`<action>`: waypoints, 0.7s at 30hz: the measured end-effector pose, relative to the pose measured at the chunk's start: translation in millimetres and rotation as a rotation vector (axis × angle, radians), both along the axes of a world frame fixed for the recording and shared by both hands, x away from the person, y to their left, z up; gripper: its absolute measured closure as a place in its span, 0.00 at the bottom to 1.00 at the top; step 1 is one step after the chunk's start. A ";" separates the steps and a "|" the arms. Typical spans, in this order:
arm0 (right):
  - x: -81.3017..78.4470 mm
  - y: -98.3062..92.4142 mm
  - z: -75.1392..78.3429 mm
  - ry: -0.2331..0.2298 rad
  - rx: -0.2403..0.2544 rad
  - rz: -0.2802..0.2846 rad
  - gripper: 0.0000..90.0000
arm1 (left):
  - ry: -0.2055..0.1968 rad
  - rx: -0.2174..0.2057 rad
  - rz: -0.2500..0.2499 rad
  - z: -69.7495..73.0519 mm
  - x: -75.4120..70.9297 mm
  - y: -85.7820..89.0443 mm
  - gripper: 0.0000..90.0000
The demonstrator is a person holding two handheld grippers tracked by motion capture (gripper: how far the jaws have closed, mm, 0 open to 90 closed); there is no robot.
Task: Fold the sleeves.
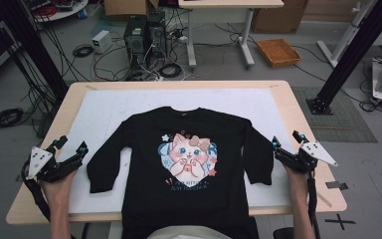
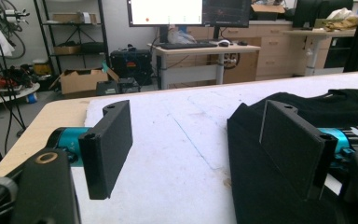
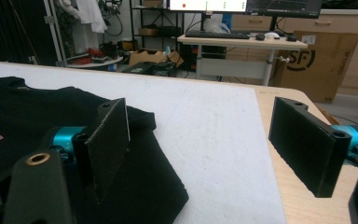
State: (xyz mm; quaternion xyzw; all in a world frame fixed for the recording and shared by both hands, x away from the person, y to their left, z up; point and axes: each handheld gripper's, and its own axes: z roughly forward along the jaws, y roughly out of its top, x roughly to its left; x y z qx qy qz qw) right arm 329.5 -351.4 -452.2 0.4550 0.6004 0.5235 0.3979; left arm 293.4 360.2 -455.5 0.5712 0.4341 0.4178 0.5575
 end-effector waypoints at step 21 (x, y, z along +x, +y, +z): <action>-3.2 0.7 -1.0 -0.024 0.011 -0.031 0.23 | -0.015 0.010 0.002 -0.5 -1.6 -1.0 0.28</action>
